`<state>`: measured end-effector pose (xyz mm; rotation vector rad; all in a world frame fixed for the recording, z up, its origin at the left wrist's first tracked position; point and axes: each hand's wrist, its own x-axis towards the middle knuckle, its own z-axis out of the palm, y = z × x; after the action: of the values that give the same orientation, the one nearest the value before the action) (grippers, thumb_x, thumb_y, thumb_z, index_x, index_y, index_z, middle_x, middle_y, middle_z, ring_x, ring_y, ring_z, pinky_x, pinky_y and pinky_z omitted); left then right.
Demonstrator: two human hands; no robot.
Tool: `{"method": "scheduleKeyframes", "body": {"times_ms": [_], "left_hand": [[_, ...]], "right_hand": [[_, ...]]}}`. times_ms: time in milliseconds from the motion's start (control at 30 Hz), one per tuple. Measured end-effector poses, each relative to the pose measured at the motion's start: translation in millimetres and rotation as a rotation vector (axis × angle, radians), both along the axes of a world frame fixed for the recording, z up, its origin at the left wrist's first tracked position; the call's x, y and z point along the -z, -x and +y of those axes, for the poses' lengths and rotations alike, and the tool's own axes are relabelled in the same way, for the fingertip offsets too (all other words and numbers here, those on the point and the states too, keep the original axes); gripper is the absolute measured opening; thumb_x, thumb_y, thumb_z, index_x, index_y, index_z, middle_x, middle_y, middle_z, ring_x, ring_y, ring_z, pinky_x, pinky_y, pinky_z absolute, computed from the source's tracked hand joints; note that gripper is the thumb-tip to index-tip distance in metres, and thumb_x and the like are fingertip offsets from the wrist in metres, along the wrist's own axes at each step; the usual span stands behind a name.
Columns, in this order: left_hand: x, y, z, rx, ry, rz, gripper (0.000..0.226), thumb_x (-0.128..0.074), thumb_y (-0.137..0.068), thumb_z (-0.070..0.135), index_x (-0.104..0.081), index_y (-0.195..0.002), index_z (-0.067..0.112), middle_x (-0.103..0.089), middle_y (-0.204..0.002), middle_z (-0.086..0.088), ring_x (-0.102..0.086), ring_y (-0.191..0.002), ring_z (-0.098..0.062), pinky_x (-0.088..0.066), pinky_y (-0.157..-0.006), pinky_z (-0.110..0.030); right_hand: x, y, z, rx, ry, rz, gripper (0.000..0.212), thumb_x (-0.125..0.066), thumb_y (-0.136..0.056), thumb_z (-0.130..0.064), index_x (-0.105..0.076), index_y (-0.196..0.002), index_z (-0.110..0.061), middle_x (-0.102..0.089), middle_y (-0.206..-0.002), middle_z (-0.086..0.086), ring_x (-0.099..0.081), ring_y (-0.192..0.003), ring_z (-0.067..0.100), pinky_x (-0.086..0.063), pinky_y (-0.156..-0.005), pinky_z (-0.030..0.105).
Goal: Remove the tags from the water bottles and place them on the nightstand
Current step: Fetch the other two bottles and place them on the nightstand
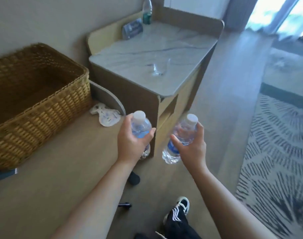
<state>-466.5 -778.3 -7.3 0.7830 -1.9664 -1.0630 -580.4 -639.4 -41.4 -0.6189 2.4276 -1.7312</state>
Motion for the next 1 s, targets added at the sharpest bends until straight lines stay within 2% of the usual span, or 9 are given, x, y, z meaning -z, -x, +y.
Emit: {"method": "scheduleKeyframes", "body": {"times_ms": [133, 233, 267, 333, 467, 567, 733, 900, 1000], "left_hand": [[0.3, 74.8, 45.3, 0.239, -0.067, 0.017, 0.051, -0.083, -0.072, 0.031, -0.052, -0.112, 0.021, -0.061, -0.102, 0.003, -0.061, -0.094, -0.011, -0.052, -0.083, -0.029], [5.6, 136.7, 79.2, 0.352, -0.092, -0.006, 0.051, -0.083, -0.071, 0.032, -0.051, -0.111, 0.024, -0.061, -0.1, 0.005, -0.062, -0.095, -0.013, -0.053, -0.084, -0.037], [7.8, 158.1, 91.0, 0.384, -0.098, -0.01, 0.051, -0.083, -0.071, 0.033, -0.051, -0.11, 0.027, -0.061, -0.1, 0.008, -0.062, -0.094, -0.012, -0.053, -0.084, -0.038], [10.9, 201.6, 116.9, 0.444, -0.106, -0.015, 0.052, -0.082, -0.07, 0.038, -0.05, -0.112, 0.031, -0.061, -0.101, 0.01, -0.062, -0.096, -0.013, -0.054, -0.084, -0.039], [13.7, 283.7, 170.7, 0.537, -0.128, -0.021, 0.054, -0.082, -0.07, 0.035, -0.051, -0.113, 0.027, -0.062, -0.104, 0.004, -0.062, -0.098, -0.017, -0.052, -0.086, -0.043], [9.4, 340.8, 206.2, 0.597, -0.162, -0.028, 0.053, -0.083, -0.071, 0.031, -0.051, -0.113, 0.027, -0.063, -0.105, 0.003, -0.062, -0.098, -0.018, -0.051, -0.088, -0.044], [4.0, 425.1, 246.3, 0.695, -0.111, -0.048, 0.053, -0.082, -0.072, 0.034, -0.05, -0.114, 0.025, -0.061, -0.105, 0.006, -0.061, -0.097, -0.015, -0.051, -0.087, -0.038], [12.9, 513.0, 267.2, 0.76, -0.092, -0.05, 0.054, -0.084, -0.07, 0.033, -0.048, -0.111, 0.032, -0.061, -0.104, 0.005, -0.061, -0.094, -0.014, -0.053, -0.085, -0.035], [22.8, 572.3, 272.1, 0.769, -0.092, -0.071, 0.054, -0.083, -0.069, 0.036, -0.046, -0.109, 0.039, -0.063, -0.105, 0.004, -0.062, -0.096, -0.016, -0.053, -0.085, -0.035]], "right_hand": [[2.4, 46.4, 59.3, 0.182, 0.026, 0.007, 0.075, -0.086, -0.064, -0.033, -0.039, -0.123, -0.036, -0.068, -0.108, -0.001, -0.063, -0.09, 0.004, -0.038, -0.073, -0.003], [8.2, 88.1, 104.3, 0.268, 0.017, 0.008, 0.075, -0.085, -0.065, -0.034, -0.038, -0.123, -0.037, -0.067, -0.11, 0.0, -0.065, -0.098, 0.009, -0.047, -0.085, 0.014], [9.8, 103.6, 118.9, 0.302, 0.013, 0.011, 0.076, -0.085, -0.065, -0.036, -0.038, -0.124, -0.036, -0.066, -0.111, -0.001, -0.065, -0.099, 0.01, -0.047, -0.085, 0.014], [11.9, 136.7, 148.5, 0.386, 0.013, 0.025, 0.075, -0.084, -0.066, -0.037, -0.039, -0.126, -0.034, -0.065, -0.108, -0.004, -0.064, -0.095, 0.006, -0.043, -0.078, 0.004], [10.1, 202.1, 206.4, 0.485, 0.012, 0.014, 0.075, -0.083, -0.066, -0.041, -0.038, -0.126, -0.034, -0.064, -0.104, -0.004, -0.063, -0.092, 0.003, -0.042, -0.077, 0.009], [2.1, 248.8, 243.1, 0.579, -0.019, 0.043, 0.076, -0.082, -0.065, -0.044, -0.035, -0.125, -0.04, -0.063, -0.101, -0.007, -0.057, -0.09, -0.009, -0.038, -0.073, 0.0], [-7.7, 314.1, 284.0, 0.7, 0.025, 0.06, 0.075, -0.084, -0.066, -0.037, -0.036, -0.123, -0.042, -0.058, -0.099, -0.018, -0.055, -0.09, -0.016, -0.035, -0.072, -0.004], [-3.6, 386.9, 309.6, 0.742, 0.043, 0.041, 0.075, -0.084, -0.067, -0.036, -0.037, -0.125, -0.038, -0.057, -0.1, -0.026, -0.055, -0.093, -0.016, -0.04, -0.075, 0.001], [4.0, 442.2, 316.4, 0.759, 0.012, 0.012, 0.076, -0.083, -0.068, -0.036, -0.037, -0.127, -0.033, -0.054, -0.101, -0.025, -0.055, -0.093, -0.013, -0.043, -0.078, 0.012]]}}
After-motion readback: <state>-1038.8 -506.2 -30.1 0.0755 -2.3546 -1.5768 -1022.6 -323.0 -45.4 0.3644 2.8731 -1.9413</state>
